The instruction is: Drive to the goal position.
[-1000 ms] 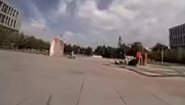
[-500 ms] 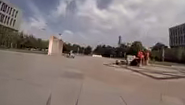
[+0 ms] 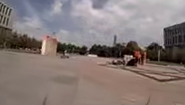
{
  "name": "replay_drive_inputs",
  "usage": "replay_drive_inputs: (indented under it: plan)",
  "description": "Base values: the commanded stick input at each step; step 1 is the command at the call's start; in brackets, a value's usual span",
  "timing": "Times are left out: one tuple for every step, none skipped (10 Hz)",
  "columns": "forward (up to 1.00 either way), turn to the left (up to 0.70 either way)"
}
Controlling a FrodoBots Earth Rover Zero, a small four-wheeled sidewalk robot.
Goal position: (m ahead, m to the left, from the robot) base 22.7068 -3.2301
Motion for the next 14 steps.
replay_drive_inputs:
  plan:
    - [1.0,0.0]
    - [1.0,0.0]
    - [1.0,0.0]
    - [1.0,0.0]
    - [1.0,0.0]
    - [1.0,0.0]
    - [1.0,0.0]
    - [1.0,0.0]
    - [1.0,0.0]
    - [1.0,0.0]
    - [1.0,0.0]
    - [1.0,0.0]
    - [1.0,0.0]
    - [1.0,0.0]
